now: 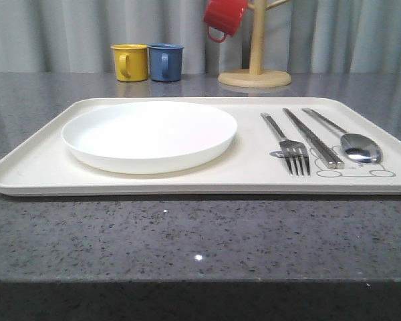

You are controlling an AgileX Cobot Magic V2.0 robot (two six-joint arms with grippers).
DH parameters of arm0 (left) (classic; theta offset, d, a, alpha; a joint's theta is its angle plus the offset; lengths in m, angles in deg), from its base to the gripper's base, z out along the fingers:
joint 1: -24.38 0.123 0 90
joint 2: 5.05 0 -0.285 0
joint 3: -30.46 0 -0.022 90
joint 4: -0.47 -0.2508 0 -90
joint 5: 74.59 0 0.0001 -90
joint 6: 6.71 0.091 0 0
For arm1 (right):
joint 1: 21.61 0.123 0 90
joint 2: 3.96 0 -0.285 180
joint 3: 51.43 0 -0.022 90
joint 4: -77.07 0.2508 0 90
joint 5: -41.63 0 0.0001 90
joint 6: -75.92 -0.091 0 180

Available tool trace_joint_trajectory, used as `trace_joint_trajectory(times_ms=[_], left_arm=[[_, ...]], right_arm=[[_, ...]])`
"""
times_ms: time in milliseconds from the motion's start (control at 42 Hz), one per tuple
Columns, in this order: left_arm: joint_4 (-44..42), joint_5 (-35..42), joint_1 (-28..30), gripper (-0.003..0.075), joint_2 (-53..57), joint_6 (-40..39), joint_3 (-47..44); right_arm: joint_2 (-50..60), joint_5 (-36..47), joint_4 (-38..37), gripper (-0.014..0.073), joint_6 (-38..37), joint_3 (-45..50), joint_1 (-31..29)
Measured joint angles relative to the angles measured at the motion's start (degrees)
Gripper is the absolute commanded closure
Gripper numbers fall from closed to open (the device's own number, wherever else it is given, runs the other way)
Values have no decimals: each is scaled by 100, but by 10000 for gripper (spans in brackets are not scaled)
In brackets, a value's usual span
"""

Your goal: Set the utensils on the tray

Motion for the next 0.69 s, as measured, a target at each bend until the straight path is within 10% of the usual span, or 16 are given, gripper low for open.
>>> trace_joint_trajectory(times_ms=[190, 404, 690], left_arm=[[0, 0, 0, 426, 0, 0, 0], [0, 0, 0, 433, 0, 0, 0], [-772, -11, 0, 740, 0, -199, 0]], right_arm=[[144, -11, 0, 638, 0, 0, 0], [144, -11, 9, 661, 30, 0, 0], [144, -11, 9, 661, 30, 0, 0]])
